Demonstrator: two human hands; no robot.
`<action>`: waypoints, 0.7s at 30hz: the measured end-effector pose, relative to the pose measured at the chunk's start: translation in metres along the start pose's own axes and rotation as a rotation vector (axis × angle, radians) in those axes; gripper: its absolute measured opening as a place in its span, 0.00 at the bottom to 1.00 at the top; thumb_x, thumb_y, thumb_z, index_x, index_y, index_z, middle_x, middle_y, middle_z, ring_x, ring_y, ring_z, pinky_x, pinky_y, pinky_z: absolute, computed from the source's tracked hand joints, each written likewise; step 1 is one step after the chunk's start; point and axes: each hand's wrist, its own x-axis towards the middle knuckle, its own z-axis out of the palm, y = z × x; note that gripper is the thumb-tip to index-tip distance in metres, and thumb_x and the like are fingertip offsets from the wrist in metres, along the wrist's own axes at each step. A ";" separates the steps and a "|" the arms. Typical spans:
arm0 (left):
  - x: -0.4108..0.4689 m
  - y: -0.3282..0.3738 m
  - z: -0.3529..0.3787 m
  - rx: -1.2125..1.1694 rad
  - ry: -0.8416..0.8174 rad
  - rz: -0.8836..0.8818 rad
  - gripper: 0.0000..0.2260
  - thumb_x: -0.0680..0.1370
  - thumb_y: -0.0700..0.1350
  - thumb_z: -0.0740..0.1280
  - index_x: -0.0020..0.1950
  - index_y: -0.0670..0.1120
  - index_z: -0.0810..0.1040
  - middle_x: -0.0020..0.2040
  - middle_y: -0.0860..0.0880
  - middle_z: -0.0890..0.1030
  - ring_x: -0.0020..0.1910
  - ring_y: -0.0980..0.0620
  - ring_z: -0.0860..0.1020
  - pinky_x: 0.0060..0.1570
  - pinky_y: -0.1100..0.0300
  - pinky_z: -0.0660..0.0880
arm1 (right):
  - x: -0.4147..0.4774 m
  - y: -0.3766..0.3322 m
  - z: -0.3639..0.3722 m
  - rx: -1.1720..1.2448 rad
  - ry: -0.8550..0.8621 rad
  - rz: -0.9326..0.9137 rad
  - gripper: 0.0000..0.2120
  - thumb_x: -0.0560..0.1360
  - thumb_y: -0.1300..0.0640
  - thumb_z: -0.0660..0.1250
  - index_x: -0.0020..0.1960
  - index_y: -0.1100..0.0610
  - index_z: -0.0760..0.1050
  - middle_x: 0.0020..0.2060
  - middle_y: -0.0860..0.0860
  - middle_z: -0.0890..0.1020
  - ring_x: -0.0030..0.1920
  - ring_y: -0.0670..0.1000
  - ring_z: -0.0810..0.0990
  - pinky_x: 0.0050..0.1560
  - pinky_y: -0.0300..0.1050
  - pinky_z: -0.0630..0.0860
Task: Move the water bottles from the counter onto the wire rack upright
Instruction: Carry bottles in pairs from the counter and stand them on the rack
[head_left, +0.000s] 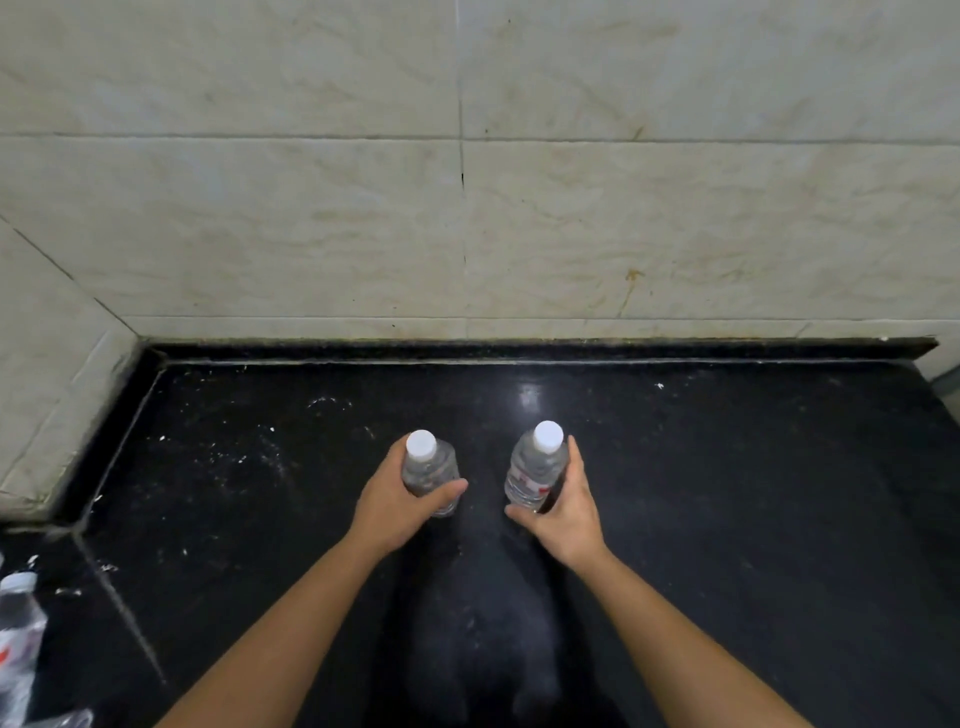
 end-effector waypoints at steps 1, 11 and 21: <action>0.001 -0.005 0.002 0.003 -0.016 0.004 0.44 0.58 0.68 0.79 0.70 0.60 0.68 0.62 0.58 0.80 0.60 0.57 0.79 0.62 0.53 0.76 | 0.002 0.004 0.006 0.016 0.018 0.017 0.66 0.56 0.41 0.82 0.80 0.41 0.42 0.77 0.47 0.65 0.75 0.50 0.67 0.74 0.54 0.68; 0.031 -0.035 0.019 -0.102 -0.053 -0.002 0.32 0.62 0.51 0.84 0.63 0.53 0.78 0.54 0.56 0.84 0.54 0.60 0.82 0.60 0.53 0.79 | 0.028 0.007 0.024 0.198 0.187 0.073 0.35 0.64 0.54 0.84 0.63 0.44 0.67 0.53 0.44 0.82 0.54 0.47 0.83 0.61 0.52 0.80; 0.024 0.059 0.024 -0.148 -0.061 0.180 0.22 0.59 0.61 0.82 0.48 0.57 0.81 0.46 0.54 0.85 0.46 0.56 0.84 0.52 0.48 0.82 | -0.019 -0.001 -0.052 0.353 0.337 0.065 0.32 0.61 0.40 0.81 0.56 0.43 0.66 0.52 0.45 0.83 0.53 0.47 0.84 0.59 0.57 0.80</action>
